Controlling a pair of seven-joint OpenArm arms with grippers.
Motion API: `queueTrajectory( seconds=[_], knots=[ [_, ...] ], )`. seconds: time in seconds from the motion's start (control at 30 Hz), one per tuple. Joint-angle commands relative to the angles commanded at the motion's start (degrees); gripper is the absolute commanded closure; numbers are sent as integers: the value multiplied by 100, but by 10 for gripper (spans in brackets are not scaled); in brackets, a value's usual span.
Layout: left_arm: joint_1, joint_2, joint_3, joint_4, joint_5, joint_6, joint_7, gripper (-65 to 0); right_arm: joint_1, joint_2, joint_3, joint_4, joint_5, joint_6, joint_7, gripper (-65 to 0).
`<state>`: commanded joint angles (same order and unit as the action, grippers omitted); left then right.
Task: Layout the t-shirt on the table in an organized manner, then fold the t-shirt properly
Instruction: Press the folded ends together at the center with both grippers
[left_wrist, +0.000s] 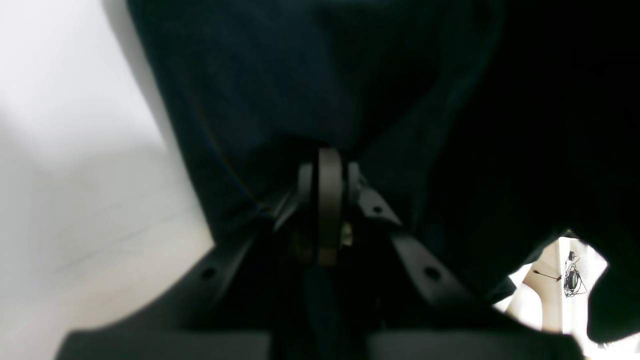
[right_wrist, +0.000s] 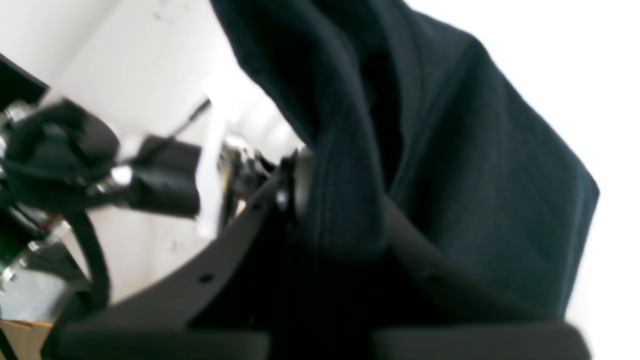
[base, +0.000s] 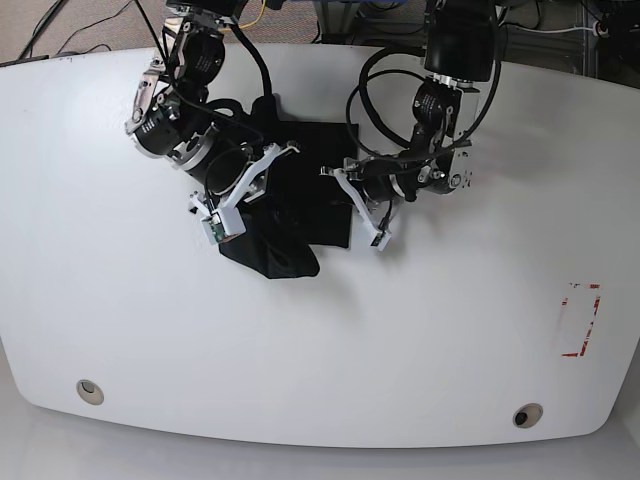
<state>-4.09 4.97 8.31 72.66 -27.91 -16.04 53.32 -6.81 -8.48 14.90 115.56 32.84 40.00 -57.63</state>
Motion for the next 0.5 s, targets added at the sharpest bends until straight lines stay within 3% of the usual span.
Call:
queueTrajectory(
  seconds=[0.37,0.5],
  knots=[
    [0,44,0,0,0,0,-53,0,35,-35,-167,-158,-123,0,18,-2],
    [9,53,0,0,-9,0,-53,0,35,-35,-176,-167,-132,0,26,-46]
  ],
)
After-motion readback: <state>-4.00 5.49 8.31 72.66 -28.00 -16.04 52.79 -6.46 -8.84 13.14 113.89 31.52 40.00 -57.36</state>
